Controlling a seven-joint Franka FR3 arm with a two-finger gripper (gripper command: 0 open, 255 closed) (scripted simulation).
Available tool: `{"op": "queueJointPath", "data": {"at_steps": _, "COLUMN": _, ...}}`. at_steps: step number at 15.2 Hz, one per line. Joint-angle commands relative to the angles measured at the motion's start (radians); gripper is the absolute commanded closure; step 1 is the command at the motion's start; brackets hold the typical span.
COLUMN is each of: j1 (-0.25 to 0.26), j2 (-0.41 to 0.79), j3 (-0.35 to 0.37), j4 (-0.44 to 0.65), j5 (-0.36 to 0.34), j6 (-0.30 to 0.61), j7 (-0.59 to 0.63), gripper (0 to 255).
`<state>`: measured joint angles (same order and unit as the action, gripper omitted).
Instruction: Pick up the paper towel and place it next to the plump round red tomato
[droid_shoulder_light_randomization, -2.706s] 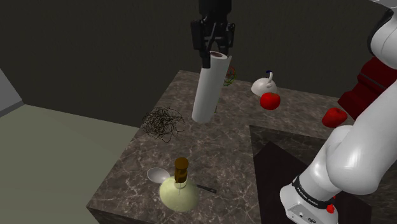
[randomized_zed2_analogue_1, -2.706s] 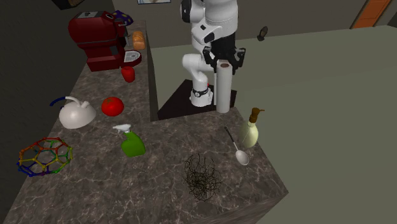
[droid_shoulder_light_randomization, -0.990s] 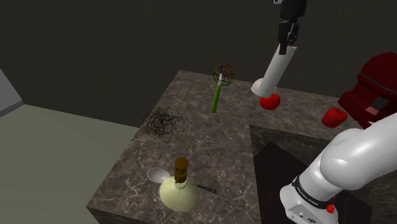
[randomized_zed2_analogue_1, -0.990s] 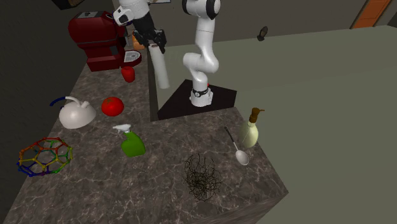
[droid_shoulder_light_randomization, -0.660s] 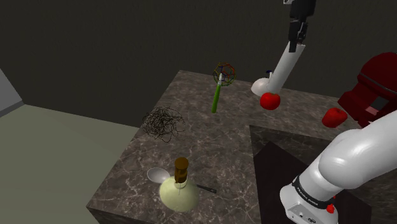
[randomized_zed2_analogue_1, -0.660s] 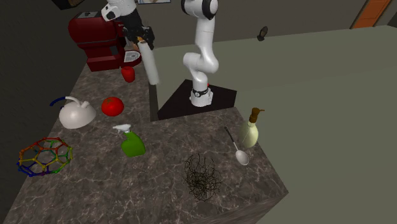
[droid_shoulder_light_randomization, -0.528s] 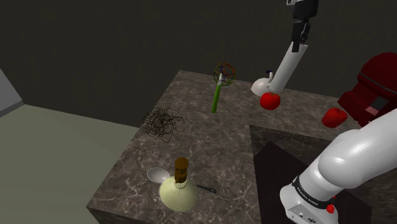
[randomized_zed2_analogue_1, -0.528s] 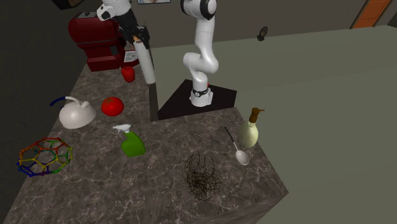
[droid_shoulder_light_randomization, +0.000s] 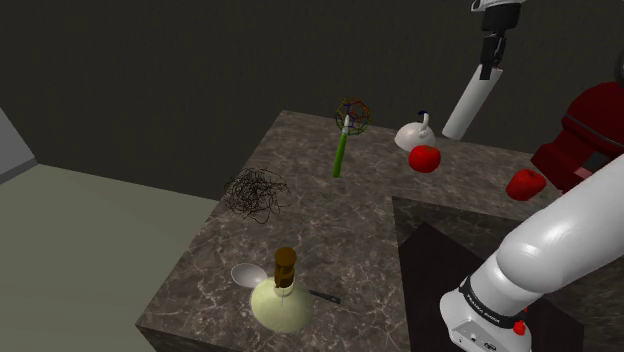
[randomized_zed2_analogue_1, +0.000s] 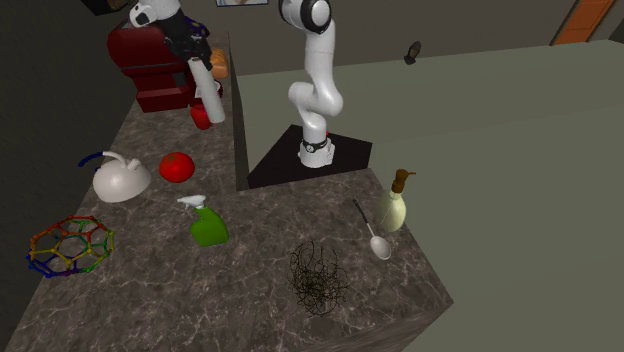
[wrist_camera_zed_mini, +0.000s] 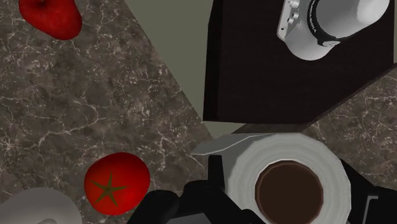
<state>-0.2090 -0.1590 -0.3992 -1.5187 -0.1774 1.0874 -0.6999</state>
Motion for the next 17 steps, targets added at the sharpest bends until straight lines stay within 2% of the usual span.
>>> {"op": "queueJointPath", "data": {"at_steps": 1, "j1": -0.022, "j2": 0.057, "j3": -0.04, "j4": 0.065, "j5": -0.003, "j6": -0.002, "j7": -0.072, "gripper": 255}}
{"op": "queueJointPath", "data": {"at_steps": 5, "j1": -0.076, "j2": 0.167, "j3": -0.111, "j4": 0.177, "j5": 0.01, "j6": 0.002, "j7": -0.202, "gripper": 255}}
{"op": "queueJointPath", "data": {"at_steps": 17, "j1": -0.065, "j2": 0.079, "j3": -0.095, "j4": -0.083, "j5": -0.012, "j6": 0.179, "j7": -0.143, "gripper": 255}}
